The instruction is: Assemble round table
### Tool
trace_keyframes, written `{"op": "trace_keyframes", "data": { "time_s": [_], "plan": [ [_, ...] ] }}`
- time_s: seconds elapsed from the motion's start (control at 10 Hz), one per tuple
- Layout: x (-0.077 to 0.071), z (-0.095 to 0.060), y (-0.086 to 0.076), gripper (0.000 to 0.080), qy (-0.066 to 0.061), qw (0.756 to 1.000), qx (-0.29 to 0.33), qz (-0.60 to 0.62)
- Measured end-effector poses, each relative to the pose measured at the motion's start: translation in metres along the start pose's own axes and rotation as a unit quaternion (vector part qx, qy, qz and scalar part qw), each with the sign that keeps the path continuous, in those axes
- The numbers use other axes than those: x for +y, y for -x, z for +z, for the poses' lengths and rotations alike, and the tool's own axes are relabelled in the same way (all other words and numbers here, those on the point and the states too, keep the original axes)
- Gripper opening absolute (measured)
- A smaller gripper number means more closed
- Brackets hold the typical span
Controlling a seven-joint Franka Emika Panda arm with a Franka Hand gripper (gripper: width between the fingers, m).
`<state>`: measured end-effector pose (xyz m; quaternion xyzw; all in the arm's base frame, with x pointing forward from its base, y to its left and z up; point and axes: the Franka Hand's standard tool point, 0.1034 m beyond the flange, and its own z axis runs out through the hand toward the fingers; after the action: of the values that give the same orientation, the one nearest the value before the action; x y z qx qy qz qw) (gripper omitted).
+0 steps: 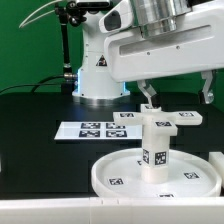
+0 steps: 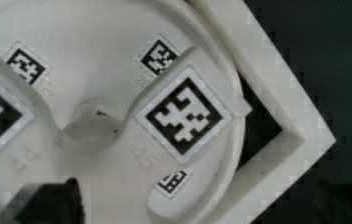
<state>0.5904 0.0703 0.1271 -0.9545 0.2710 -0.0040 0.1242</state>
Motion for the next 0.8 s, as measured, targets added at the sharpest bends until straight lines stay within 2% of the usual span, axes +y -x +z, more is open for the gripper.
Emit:
{"op": "trace_keyframes", "data": {
  "time_s": [0.1,0.3,0.5,0.8],
  "plan": [
    [0.0005,-0.0003,-0.0012,0.0649,0.015,0.995,0.007,-0.095],
    [-0.0028,-0.001,-0.0013,0.0649,0.023,0.973,0.009,-0.23],
    [0.0022,-0.0061,-0.0067,0.0649,0.027,0.939,0.01,-0.342],
    [0.0053,-0.0053,-0.008,0.0649,0.03,0.902,0.008,-0.431]
  ]
}}
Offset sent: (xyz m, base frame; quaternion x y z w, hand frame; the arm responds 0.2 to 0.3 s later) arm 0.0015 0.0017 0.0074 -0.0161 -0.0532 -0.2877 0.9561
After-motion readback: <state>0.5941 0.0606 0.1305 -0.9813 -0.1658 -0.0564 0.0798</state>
